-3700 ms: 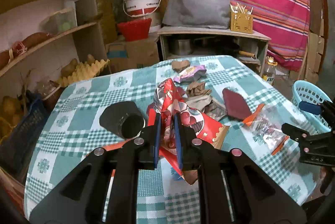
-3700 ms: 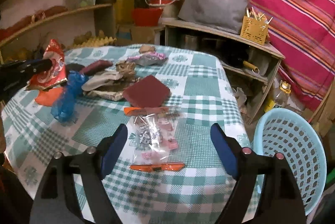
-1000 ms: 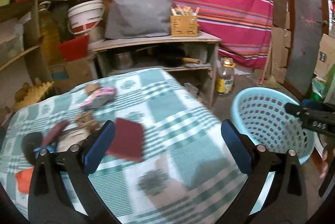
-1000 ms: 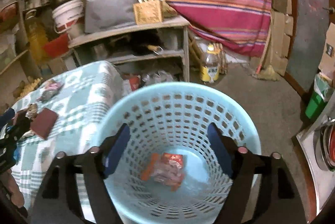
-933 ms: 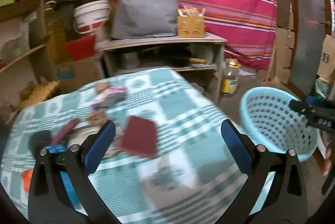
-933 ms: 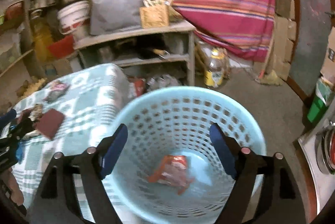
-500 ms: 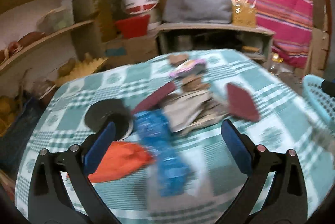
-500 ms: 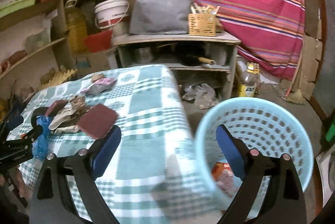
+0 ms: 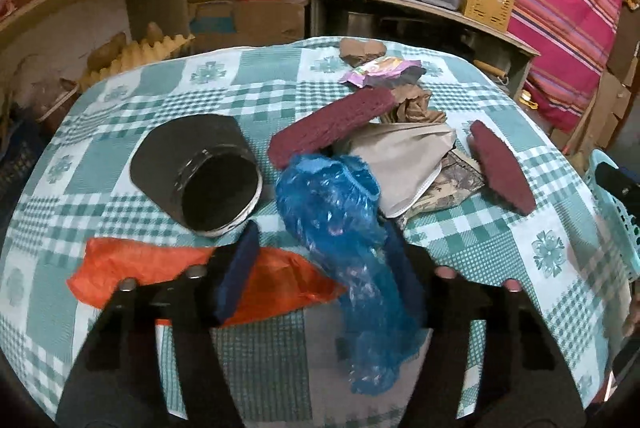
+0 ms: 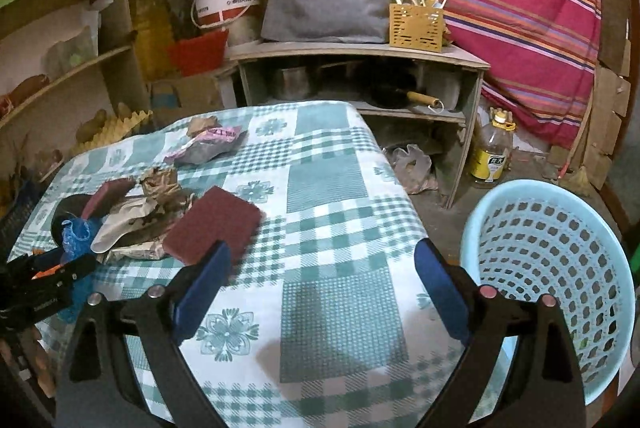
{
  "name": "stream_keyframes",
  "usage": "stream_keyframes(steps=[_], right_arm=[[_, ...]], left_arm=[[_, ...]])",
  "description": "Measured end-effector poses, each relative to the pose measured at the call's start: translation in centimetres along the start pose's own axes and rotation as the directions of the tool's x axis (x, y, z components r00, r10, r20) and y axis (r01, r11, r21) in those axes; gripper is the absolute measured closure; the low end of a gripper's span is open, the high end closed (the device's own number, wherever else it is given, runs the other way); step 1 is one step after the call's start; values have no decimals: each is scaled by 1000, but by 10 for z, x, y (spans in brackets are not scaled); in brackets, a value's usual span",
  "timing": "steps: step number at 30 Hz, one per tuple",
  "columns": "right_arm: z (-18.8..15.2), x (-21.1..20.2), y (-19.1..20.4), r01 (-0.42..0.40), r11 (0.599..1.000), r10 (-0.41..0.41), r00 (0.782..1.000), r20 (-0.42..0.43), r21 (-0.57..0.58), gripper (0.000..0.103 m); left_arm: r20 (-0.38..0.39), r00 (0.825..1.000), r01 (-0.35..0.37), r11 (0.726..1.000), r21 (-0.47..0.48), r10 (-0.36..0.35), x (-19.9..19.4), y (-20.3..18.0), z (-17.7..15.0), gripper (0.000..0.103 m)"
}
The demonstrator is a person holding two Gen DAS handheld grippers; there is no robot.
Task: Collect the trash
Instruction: 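Grasp the blue plastic bag with the left tool while the right tool grasps the maroon pad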
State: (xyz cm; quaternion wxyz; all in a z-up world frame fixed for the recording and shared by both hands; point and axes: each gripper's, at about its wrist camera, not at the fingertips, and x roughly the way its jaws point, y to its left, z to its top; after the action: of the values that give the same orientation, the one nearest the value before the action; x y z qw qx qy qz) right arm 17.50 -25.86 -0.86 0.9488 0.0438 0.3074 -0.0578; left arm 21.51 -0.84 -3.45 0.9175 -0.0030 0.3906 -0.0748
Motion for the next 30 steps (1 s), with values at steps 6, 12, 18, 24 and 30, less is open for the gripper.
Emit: stream_keyframes(steps=[6,12,18,24,30], right_arm=[[-1,8,4,-20,1000,20,999,-29,17,12],[-5,15,26,-49,999,47,997,-59,-24,12],[-8,26,47,-63,996,56,993,-103,-65,12],[-10,44,70,-55,989,33,987,-158,-137,12],[-10,56,86,-42,983,10,984,-179,-180,12]], left_arm=[[-3,1000,-4,999,43,4,-3,-8,-1,80],[71,997,13,998,63,-18,-36,-7,5,81],[140,990,-2,998,62,-7,-57,1,12,81],[144,989,-38,999,26,34,-52,21,14,81],[129,991,-42,999,-1,42,-46,37,16,81]])
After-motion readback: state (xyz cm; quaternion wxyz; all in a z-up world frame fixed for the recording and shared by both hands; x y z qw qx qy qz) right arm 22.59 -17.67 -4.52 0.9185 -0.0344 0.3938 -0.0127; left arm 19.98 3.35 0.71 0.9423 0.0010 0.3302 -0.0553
